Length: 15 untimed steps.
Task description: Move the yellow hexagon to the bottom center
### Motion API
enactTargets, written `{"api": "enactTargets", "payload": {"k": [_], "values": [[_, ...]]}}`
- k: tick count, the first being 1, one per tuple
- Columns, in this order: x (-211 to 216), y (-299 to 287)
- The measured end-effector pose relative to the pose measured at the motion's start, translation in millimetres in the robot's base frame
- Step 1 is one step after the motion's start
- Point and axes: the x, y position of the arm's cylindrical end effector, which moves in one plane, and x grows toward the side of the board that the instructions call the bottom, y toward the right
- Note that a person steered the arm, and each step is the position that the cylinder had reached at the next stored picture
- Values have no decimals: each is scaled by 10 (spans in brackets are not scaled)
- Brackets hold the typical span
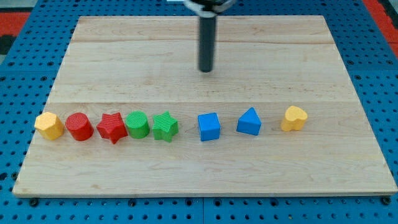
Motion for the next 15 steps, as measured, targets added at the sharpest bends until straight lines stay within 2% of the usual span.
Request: {"api": "enactTargets", "payload": {"k": [2,3,5,6,7,8,9,11,13,14,15], "values": [[458,-2350],[558,-2815],[678,-2855],[938,-2863],[1092,-2749],[1247,-2378],[1575,-2308],[2126,-2825],[2136,-1895],[2166,-2220],[2028,-2250]]}}
